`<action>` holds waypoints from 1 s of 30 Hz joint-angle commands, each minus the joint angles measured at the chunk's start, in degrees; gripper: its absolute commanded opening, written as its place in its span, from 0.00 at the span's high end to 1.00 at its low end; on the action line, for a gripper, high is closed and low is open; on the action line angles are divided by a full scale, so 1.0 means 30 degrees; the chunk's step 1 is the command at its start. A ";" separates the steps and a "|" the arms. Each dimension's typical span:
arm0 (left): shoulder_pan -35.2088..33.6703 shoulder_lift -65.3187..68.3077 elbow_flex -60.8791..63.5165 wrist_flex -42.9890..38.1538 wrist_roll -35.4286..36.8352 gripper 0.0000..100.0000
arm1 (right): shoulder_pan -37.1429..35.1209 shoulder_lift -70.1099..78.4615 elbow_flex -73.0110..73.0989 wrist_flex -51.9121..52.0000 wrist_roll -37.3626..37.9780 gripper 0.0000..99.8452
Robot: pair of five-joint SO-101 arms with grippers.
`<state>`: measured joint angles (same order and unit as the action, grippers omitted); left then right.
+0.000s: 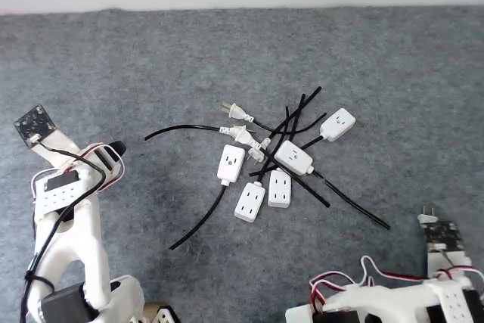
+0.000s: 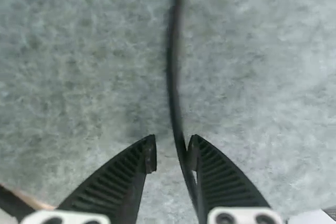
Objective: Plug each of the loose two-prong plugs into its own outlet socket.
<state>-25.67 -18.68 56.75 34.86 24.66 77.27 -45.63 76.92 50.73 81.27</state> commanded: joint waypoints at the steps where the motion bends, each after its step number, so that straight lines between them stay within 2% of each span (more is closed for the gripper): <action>1: 0.0117 0.0029 -0.0425 -0.0498 0.0029 0.69 | 0.0044 -0.0396 0.0322 -0.0337 0.0996 0.90; 7: 0.0117 0.0029 -0.0425 -0.0498 0.0029 0.69 | 0.0044 -0.0396 0.1495 -0.2330 0.1348 0.90; 11: 0.0117 0.0029 -0.0425 -0.0498 0.0029 0.69 | 0.0044 -0.0396 0.1641 -0.2886 0.1348 1.00; 18: 0.0117 0.0029 -0.0425 -0.0498 0.0029 0.69 | 0.0044 -0.0425 0.0469 -0.2388 0.0996 0.99; 23: 0.0147 0.0029 -0.0425 -0.0498 0.0029 0.69 | 0.0044 -0.0425 -0.3165 0.0894 -0.0674 0.99; 30: 0.0147 0.0029 -0.0425 -0.0498 0.0029 0.69 | -0.0718 -0.0425 -0.8733 0.7634 -0.0938 0.99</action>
<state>-25.67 -18.68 56.75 34.86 24.66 76.75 -46.24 59.52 65.67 79.25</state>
